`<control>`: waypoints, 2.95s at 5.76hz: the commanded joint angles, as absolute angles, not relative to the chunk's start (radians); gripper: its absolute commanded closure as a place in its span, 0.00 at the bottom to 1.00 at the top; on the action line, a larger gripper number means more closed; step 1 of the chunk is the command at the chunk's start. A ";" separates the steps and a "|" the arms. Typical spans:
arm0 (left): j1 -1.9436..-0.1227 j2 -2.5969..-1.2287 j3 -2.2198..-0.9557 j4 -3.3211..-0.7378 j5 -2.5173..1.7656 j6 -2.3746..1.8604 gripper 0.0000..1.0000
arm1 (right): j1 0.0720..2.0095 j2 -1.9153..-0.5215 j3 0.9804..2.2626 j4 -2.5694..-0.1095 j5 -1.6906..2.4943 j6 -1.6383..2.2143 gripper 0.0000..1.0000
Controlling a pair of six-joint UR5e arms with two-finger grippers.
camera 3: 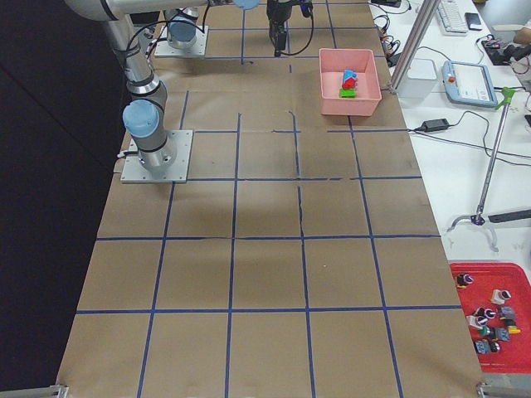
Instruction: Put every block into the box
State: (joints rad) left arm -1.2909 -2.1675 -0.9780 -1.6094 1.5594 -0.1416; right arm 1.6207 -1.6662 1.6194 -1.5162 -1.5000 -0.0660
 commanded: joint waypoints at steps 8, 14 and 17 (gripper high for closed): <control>-1.779 -2.583 -0.689 -1.336 1.466 -0.664 0.23 | 1.612 -1.747 1.779 -1.631 -1.568 -0.015 0.00; -1.654 -2.159 -0.850 -1.699 1.619 -0.338 0.00 | 1.612 -1.749 1.792 -1.631 -1.572 -0.011 0.00; -1.528 -1.843 -1.280 -1.666 1.635 -0.058 0.01 | 1.612 -1.746 1.793 -1.628 -1.572 -0.011 0.00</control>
